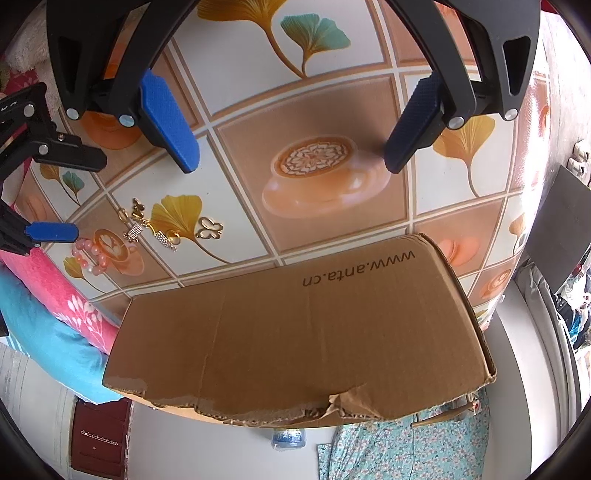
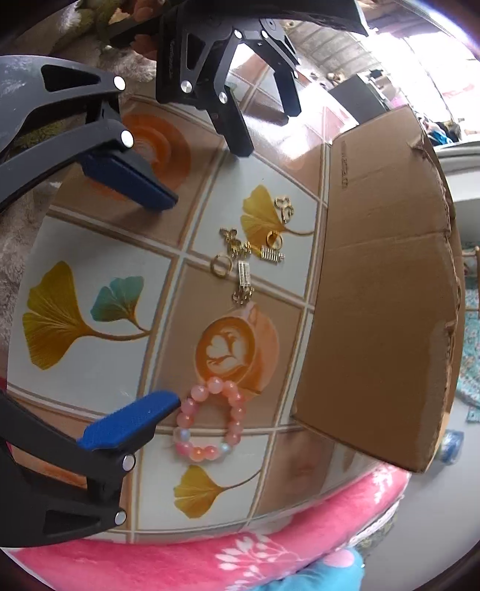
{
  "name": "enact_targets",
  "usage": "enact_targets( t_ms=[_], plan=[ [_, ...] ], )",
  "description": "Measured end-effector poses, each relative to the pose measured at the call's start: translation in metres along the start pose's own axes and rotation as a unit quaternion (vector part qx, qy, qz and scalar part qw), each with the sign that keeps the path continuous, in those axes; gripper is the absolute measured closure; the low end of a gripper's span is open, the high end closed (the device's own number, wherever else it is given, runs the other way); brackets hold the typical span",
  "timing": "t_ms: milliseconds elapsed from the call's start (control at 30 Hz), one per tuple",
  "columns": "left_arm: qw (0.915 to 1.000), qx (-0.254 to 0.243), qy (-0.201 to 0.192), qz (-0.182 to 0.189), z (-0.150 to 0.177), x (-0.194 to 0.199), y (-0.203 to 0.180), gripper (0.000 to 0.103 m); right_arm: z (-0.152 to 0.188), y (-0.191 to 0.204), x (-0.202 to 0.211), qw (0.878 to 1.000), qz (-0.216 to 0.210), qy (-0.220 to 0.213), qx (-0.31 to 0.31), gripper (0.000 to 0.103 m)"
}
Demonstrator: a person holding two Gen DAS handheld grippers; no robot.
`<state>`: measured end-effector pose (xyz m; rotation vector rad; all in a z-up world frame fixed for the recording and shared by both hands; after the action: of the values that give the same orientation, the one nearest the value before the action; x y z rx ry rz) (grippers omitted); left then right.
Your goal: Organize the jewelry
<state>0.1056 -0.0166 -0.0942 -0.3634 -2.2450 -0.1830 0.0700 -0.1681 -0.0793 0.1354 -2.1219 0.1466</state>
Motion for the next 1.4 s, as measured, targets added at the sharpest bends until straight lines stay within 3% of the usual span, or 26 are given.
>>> enact_targets(
  t_ms=[400,667,933,1067,1300,1400],
  plan=[
    [0.9999,-0.004,0.009,0.005,0.0,-0.001,0.003,0.004,0.004,-0.004,-0.002,1.0,-0.012,-0.016,0.008,0.008],
    [0.9998,-0.01,0.008,0.014,0.0,0.001,0.005,0.005,-0.002,-0.01,0.034,0.993,-0.068,-0.096,-0.022,0.009],
    [0.9992,-0.035,-0.017,0.011,-0.005,0.007,-0.003,0.012,-0.017,-0.014,0.029,0.991,-0.085,-0.103,-0.031,0.045],
    [0.9982,-0.042,-0.027,0.033,-0.009,0.01,-0.01,0.024,-0.022,-0.012,0.02,0.991,-0.089,-0.091,-0.037,0.057],
    [0.99,-0.098,-0.044,0.091,-0.02,0.011,-0.042,0.047,-0.025,-0.01,0.006,0.993,-0.085,-0.066,-0.042,0.082],
    [0.9861,-0.12,-0.049,0.105,-0.025,0.009,-0.051,0.057,-0.023,-0.007,0.003,0.995,-0.073,-0.059,-0.03,0.087]
  ],
)
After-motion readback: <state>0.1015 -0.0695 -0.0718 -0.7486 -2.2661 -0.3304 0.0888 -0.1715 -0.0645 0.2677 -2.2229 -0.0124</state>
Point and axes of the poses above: each gripper's, at about its wrist camera, not at the fingertips, and x roughly against the way its jaws point, y to its left, z to its underside, the point moved 5 cm from there along -x, roughly the way its jaws point
